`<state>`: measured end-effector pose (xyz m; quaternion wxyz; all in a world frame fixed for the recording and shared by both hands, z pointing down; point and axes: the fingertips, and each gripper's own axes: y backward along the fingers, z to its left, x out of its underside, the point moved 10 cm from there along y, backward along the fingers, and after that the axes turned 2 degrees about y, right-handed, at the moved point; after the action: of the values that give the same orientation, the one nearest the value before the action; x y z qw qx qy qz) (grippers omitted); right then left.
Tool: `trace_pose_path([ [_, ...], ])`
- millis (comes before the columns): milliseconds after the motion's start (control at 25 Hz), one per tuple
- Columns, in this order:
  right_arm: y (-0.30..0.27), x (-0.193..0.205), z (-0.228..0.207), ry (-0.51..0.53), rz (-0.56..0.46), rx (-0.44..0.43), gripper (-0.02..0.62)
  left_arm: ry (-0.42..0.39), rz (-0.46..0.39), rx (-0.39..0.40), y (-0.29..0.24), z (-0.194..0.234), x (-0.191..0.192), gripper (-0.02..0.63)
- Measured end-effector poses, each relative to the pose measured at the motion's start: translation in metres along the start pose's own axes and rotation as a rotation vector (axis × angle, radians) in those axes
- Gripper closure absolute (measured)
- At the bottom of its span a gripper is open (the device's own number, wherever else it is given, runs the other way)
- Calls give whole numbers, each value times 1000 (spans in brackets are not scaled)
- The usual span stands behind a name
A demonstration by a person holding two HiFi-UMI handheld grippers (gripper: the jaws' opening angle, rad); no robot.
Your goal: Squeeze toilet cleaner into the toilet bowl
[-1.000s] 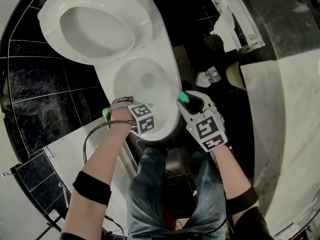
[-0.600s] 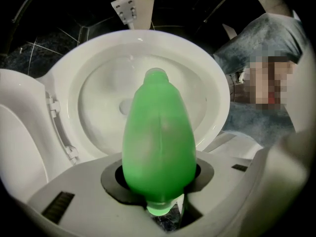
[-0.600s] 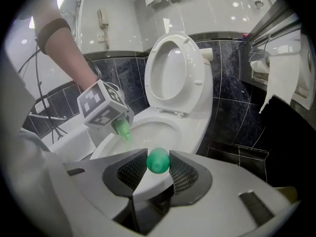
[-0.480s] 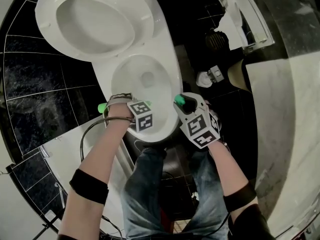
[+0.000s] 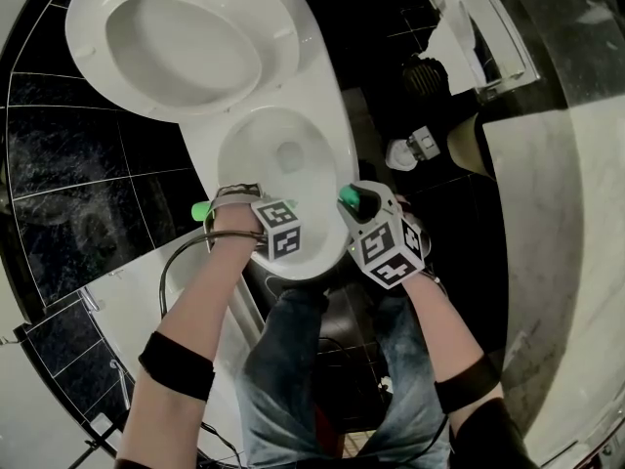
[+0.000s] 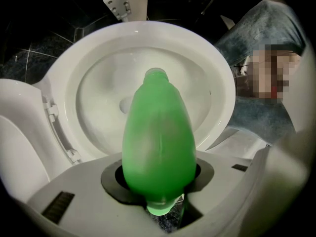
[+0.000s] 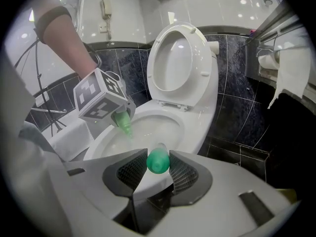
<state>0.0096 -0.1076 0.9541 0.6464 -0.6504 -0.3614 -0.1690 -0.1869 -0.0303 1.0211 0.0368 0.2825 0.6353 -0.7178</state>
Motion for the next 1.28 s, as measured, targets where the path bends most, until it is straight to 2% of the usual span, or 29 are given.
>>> trace_pose_path([
  [640, -9, 10, -6, -34, 13, 18, 439, -14, -9, -32, 2, 16, -15, 436],
  [1280, -9, -2, -24, -55, 10, 53, 439, -29, 5, -94, 11, 71, -24, 436],
])
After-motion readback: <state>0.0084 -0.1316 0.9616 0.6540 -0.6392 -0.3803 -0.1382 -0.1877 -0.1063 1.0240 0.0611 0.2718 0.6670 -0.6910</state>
